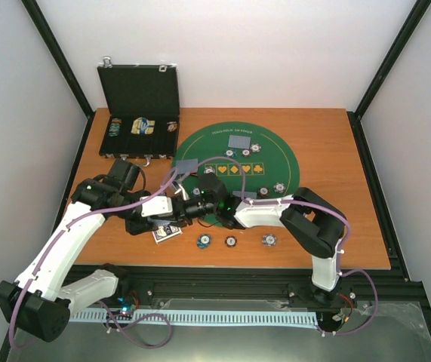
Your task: Distribute texas hold em gaming equipment
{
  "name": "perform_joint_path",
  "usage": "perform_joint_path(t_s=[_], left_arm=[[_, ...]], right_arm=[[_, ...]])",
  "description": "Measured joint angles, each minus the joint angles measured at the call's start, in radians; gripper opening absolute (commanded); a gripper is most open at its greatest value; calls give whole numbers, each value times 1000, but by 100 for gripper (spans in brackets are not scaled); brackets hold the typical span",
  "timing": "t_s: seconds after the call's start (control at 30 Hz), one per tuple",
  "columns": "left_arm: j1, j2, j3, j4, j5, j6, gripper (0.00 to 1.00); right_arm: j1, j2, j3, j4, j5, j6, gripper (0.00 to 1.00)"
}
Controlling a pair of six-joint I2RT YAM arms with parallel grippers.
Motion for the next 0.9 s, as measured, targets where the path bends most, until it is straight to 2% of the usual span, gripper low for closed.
perform_joint_path(t_s=[0.33, 0.9], left_arm=[[-1, 0, 0, 6, 5, 0, 17], [-1, 0, 0, -6, -14, 0, 17]], right_arm=[[-46, -97, -68, -64, -2, -68, 43], [-95, -227, -111, -245, 35, -138, 11]])
